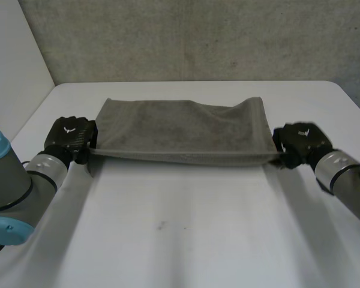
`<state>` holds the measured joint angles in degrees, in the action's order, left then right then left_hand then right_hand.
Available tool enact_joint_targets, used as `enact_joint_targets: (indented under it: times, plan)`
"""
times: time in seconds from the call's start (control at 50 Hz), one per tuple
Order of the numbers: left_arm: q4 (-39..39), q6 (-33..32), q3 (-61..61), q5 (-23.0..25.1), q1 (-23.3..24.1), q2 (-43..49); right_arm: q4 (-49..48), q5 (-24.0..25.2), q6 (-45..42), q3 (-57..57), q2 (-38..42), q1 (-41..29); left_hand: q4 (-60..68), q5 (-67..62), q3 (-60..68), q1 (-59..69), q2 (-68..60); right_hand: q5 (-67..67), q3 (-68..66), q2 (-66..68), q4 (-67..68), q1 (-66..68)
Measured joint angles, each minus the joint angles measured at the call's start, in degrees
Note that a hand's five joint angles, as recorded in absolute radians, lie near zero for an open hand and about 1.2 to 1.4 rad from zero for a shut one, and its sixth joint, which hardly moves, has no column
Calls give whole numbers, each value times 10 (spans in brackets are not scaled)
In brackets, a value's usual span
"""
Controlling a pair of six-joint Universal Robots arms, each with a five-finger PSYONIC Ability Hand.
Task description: Fold the towel.
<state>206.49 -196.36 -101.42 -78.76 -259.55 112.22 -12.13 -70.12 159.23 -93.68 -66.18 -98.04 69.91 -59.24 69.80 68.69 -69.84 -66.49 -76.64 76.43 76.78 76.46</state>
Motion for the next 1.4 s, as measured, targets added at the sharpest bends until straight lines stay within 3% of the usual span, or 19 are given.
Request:
enact_joint_targets:
  times: [0.18, 0.28, 0.46, 0.64, 0.78, 1.02, 1.4]
  plan:
    - [0, -5, -15, 0, 1, -3, 10, -5, -274, -43, -51, -12, 0, 0, 0, 0, 0, 0, 0, 0, 0, 0]
    - [1, -6, -11, -1, 1, 9, 14, -20, -351, -57, -17, -14, 0, 0, 0, 0, 0, 0, 0, 0, 0, 0]
    - [2, -7, -4, -1, 2, 43, 16, -22, -315, -52, 10, -11, -20, 11, -18, -9, 19, -4, 0, 0, 0, 0]
    - [2, -11, -4, -1, 7, 66, 16, -19, -275, -50, -7, -10, -296, 291, -294, -282, 295, -6, 0, 1, 0, 0]
    - [8, -38, 1, -3, 7, 80, 16, -18, -240, -46, -22, -3, -363, 360, -364, -350, 364, -6, 0, 1, 0, 0]
    - [16, -81, 17, -7, 6, 112, 18, -1, -183, -42, -51, 14, -364, 356, -363, -352, 363, -6, 0, 1, 0, 0]
    - [25, -72, 59, -5, -11, 117, 18, 2, -183, -42, -52, 16, -167, 162, -165, -154, 165, -6, 0, 1, 0, 0]
